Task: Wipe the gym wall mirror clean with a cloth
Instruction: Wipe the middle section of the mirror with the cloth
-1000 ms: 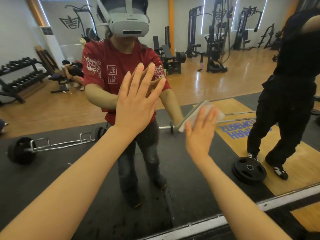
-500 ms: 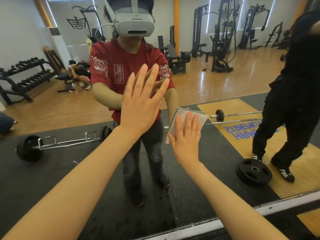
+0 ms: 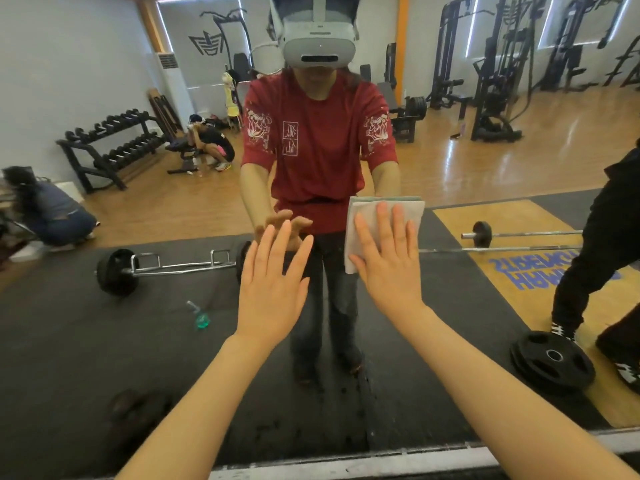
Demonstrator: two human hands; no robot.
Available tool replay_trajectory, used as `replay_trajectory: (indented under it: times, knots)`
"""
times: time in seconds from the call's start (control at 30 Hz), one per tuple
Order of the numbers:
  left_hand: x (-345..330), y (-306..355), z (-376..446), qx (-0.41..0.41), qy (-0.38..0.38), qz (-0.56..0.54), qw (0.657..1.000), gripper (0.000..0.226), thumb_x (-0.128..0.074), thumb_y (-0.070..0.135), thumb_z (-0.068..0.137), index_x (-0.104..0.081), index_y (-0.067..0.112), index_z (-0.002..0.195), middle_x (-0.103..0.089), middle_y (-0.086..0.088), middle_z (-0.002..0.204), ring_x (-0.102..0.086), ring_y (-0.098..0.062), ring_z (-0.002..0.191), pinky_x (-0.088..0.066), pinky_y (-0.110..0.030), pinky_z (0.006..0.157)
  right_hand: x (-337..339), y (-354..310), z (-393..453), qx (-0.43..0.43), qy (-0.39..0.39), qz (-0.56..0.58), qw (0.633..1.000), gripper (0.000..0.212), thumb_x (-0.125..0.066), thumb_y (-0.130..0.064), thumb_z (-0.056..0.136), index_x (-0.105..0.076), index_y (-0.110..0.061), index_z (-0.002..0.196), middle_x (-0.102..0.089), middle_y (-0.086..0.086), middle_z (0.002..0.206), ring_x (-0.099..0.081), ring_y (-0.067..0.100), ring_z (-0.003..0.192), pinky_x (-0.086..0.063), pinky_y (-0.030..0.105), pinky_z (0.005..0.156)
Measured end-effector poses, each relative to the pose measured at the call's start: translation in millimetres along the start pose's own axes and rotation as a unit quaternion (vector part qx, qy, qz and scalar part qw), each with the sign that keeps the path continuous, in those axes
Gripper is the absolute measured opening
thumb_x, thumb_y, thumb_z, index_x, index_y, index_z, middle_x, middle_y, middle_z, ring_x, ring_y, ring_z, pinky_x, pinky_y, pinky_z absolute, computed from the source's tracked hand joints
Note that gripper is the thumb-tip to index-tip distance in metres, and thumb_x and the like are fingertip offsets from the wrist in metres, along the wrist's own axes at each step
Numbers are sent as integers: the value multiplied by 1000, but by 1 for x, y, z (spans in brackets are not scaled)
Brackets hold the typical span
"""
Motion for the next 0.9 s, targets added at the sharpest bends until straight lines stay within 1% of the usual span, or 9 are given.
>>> replay_trajectory:
  times: [0.17,0.3,0.4,0.5,0.57,0.67,0.73,0.8,0.9]
  knots:
    - [-22,6,-33,17,-50,1,999,78,-80,30,77,-46,16,145,-40,-20,150,-33,-34,138,-41,-50,105,0,-4,-1,-14,-7,-1,1000,67,-39,-36,96,-15,-17,156,-8,19,160,-7,41,148,-9,54,119]
    - [-44,17,-50,16,-59,-28,998,79,-81,33,74,-50,10,143,-41,-19,150,-33,-33,138,-43,-49,103,2,-4,0,-17,7,0,1000,67,-42,-35,95,-20,-16,154,-10,20,160,-5,40,148,-4,51,120]
    - [-60,27,-57,23,-20,-42,999,76,-74,35,79,-47,5,144,-38,-17,152,-32,-32,140,-38,-48,108,0,-5,-3,-19,28,8,999,69,-49,-32,93,-20,-16,155,-14,22,160,-7,41,148,-3,51,120]
    - [-71,32,-59,43,24,-55,997,70,-58,37,89,-39,4,148,-32,-18,156,-30,-34,143,-35,-49,111,0,-5,-3,-14,54,26,998,70,-51,-31,92,-24,-15,155,-15,22,161,-8,41,149,-5,51,120]
    - [-78,34,-59,49,47,-64,996,67,-52,39,94,-36,4,149,-27,-18,158,-26,-36,146,-31,-50,113,1,-4,-3,-15,64,31,997,68,-47,-33,94,-24,-15,155,-13,21,161,-7,40,149,-4,51,120]
    - [-85,36,-59,46,86,-50,994,69,-52,40,95,-34,3,150,-24,-19,159,-22,-37,147,-26,-50,116,0,-4,-1,-6,92,27,995,61,-33,-37,100,-21,-17,156,-11,18,163,-6,37,150,-5,52,120]
    - [-90,34,-57,47,101,-37,993,71,-52,42,96,-31,5,152,-22,-18,160,-19,-36,148,-25,-50,118,-4,-1,0,2,109,17,994,60,-30,-37,101,-19,-16,156,-10,18,163,-5,36,151,-7,52,121]
    - [-95,33,-60,43,136,-32,989,72,-52,43,94,-31,7,152,-22,-18,160,-19,-35,148,-22,-50,117,-8,1,-3,14,134,-3,991,62,-30,-40,101,-16,-17,157,-8,16,164,-4,35,151,-6,52,121]
    - [-100,29,-58,33,160,-36,986,69,-51,45,92,-37,11,150,-28,-19,157,-22,-37,146,-23,-49,116,-13,4,2,14,130,-15,991,65,-23,-45,99,-11,-19,157,-3,13,165,0,33,151,-1,49,120]
Point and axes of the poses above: each hand's wrist, its own z-axis towards the middle knuckle, its own x-axis out of the back of the hand, y = z × x, the point moved 7 cm from there along z, towards the middle knuckle
